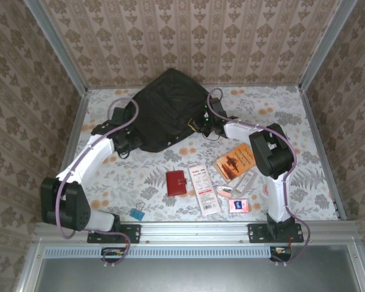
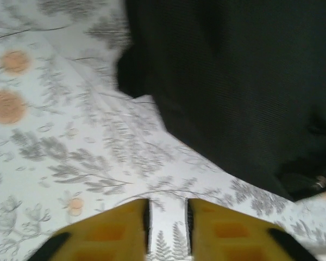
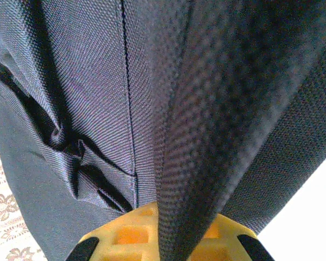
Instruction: Pack the student bag
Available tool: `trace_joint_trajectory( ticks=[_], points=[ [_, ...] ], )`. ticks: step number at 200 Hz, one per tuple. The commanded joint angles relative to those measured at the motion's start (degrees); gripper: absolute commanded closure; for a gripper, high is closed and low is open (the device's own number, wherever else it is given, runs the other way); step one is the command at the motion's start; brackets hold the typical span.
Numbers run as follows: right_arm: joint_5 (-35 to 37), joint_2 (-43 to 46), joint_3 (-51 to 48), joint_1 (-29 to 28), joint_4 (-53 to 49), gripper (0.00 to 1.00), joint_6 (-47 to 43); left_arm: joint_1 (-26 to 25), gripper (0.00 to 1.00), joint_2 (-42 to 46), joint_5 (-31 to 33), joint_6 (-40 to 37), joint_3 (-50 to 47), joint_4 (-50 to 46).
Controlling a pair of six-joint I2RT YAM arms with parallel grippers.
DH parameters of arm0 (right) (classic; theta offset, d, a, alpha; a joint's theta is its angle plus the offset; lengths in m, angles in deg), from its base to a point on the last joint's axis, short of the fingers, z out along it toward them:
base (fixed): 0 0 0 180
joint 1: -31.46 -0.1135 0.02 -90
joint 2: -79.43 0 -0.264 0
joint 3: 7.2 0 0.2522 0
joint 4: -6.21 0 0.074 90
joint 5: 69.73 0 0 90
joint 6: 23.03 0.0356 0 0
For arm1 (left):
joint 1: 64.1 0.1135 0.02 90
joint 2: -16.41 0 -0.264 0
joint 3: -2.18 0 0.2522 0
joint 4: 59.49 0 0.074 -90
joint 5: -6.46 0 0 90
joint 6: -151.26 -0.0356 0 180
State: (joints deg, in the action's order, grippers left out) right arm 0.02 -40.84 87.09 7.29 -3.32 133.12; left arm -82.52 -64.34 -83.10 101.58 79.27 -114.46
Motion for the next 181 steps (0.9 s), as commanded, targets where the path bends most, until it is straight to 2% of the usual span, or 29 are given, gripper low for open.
trace_joint_trajectory(
  ticks=[1,32,45,78,100,159,181],
  points=[
    [-2.87,2.47,-1.03,-0.8,0.76,1.0,-1.51,-4.32,0.65,-3.23,-0.61,-2.81,6.38,-0.49],
    [-4.28,3.19,-2.74,-0.8,2.54,1.0,-2.11,-5.55,0.61,-8.9,-0.62,-5.74,11.95,-0.38],
    [-5.47,3.31,-3.22,-0.8,3.81,1.0,-2.18,-4.93,0.6,-12.84,-4.66,-7.81,14.02,-0.38],
    [-5.71,3.91,-4.23,-0.8,4.77,1.0,-2.15,-3.9,0.49,-20.97,-11.68,-9.67,16.35,-1.72],
    [-5.66,3.95,-4.42,-0.75,4.84,1.0,-2.06,-4.48,0.46,-21.62,-15.31,-9.91,14.41,-0.48],
    [-6.21,2.2,-3.47,-0.32,5.0,1.0,-1.36,-5.34,0.51,-19.31,-21.36,-11.55,9.53,1.45],
    [-6.62,1.73,-2.57,-0.05,4.56,1.0,-1.26,-7.15,0.52,-19.66,-21.37,-13.73,9.86,0.1]
  ],
)
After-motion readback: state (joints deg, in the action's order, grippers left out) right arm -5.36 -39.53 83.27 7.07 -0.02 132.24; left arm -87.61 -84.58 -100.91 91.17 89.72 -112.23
